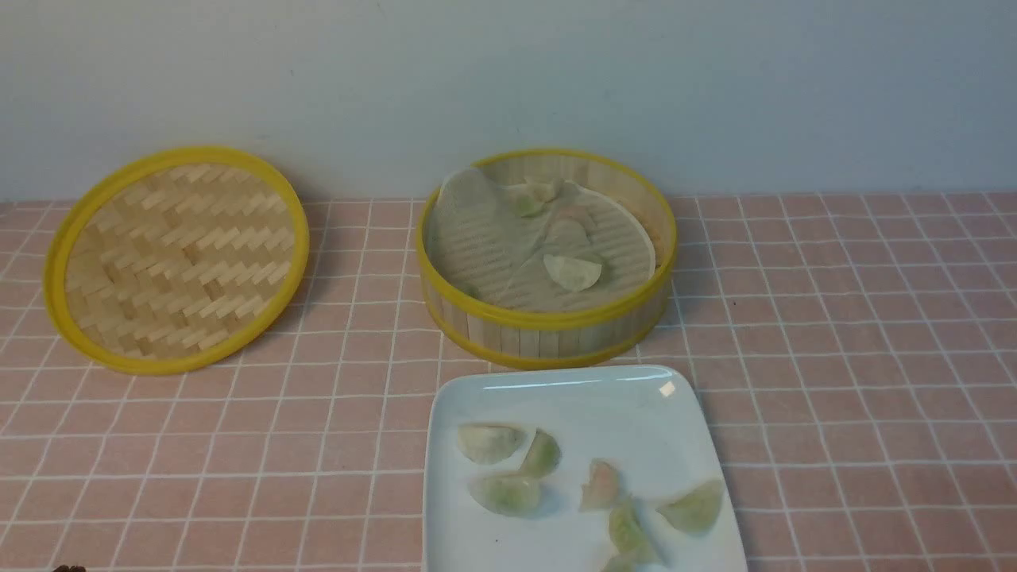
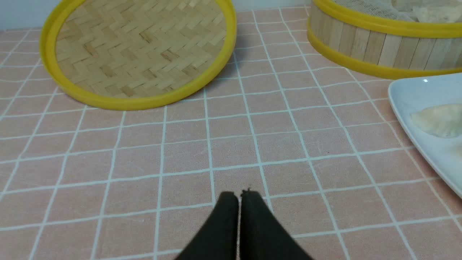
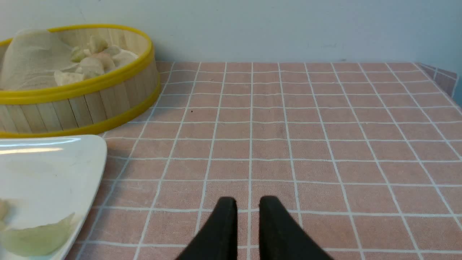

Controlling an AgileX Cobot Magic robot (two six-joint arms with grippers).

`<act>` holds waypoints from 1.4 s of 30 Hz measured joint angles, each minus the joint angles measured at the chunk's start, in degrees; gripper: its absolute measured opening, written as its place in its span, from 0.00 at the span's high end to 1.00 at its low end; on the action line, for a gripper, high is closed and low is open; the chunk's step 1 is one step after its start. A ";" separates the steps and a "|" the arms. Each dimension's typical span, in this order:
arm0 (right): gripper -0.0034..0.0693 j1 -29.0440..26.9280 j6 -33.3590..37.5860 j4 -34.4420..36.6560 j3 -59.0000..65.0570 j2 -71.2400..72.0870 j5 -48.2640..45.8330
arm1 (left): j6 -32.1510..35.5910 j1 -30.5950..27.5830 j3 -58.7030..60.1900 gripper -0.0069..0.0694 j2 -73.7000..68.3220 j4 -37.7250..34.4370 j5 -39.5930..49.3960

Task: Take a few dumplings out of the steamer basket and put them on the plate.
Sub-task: Use the right arm to grab a dumpling from inside the steamer

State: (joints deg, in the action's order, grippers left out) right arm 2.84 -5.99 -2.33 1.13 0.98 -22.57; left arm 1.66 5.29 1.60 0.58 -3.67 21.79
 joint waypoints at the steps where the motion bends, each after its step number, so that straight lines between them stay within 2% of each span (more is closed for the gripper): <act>1: 0.83 0.00 0.00 0.00 0.00 0.00 0.00 | 0.00 0.00 0.00 0.92 0.00 0.05 0.00; 24: 0.83 0.00 -0.29 0.69 0.05 0.00 0.50 | 0.00 0.00 0.00 0.92 0.00 0.05 0.06; 26: 0.83 0.00 -1.97 3.85 0.35 0.00 2.33 | 0.00 0.00 0.00 0.92 0.00 0.05 0.06; 30: 0.83 0.00 -11.11 21.73 0.59 0.00 17.65 | 0.00 0.00 0.00 0.92 0.00 0.05 0.06; 33: 0.83 0.00 -12.60 29.06 0.59 0.00 24.34 | 0.00 0.00 0.00 0.92 0.00 0.05 0.06; 37: 0.83 0.00 -12.23 32.26 0.59 0.00 30.08 | 0.00 0.00 0.00 0.92 0.00 0.05 0.06; 42: 0.83 0.00 -8.43 34.01 0.59 0.00 35.36 | 0.00 0.00 0.00 0.92 0.00 0.10 0.11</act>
State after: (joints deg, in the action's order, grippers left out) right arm 2.84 -14.42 31.67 1.72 0.98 12.78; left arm 1.66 5.29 1.60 0.58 -3.56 21.90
